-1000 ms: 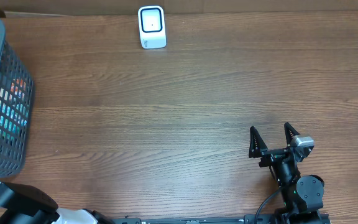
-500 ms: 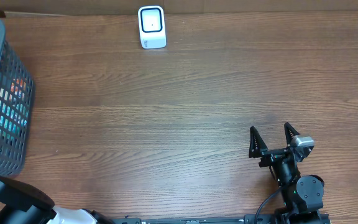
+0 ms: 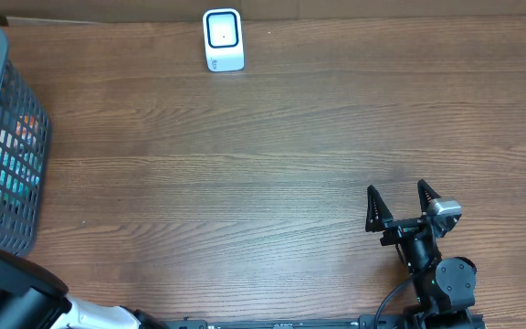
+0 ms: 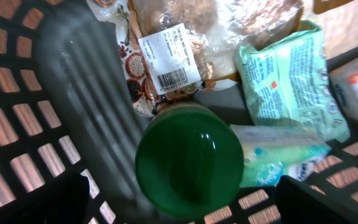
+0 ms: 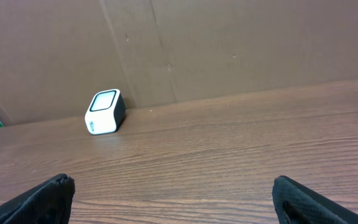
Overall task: Scan the item barcode
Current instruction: 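Reach the left gripper into the grey basket toward the green-lidded jar, then grasp the green-lidded jar with the left gripper and lift it out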
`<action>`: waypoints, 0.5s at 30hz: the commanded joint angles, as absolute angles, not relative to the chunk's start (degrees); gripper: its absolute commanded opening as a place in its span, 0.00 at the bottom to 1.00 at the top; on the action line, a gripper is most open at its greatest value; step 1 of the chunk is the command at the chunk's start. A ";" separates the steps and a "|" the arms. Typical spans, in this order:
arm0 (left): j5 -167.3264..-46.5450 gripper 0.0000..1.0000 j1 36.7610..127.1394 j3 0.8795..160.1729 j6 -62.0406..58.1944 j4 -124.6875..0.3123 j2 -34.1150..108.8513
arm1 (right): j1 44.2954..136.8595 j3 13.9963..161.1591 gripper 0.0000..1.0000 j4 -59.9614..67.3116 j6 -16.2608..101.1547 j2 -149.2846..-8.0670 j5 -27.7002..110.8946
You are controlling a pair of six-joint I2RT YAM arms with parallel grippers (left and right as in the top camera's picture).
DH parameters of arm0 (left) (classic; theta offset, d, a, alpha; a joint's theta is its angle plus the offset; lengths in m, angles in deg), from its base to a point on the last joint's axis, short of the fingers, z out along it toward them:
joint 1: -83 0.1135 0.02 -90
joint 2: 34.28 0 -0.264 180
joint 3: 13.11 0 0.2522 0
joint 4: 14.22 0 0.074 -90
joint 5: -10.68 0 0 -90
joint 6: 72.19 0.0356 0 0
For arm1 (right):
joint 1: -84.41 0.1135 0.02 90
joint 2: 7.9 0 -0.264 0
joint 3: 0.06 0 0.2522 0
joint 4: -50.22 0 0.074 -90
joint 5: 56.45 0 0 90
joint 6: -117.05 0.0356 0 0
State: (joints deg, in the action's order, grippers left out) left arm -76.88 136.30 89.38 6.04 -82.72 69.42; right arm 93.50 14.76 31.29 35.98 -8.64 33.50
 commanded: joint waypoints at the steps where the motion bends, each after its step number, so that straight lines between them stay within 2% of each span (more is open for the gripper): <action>1: -76.36 0.99 136.56 88.83 8.27 -82.09 71.96 | 93.39 14.17 1.00 31.62 35.56 -8.13 33.26; 15: -78.65 0.98 136.30 88.81 9.96 -79.25 77.09 | 93.39 14.17 1.00 31.62 35.56 -8.13 33.26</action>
State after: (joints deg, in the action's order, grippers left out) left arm -77.34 136.30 89.38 8.82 -79.38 75.54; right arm 93.50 14.76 31.27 35.98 -8.64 33.52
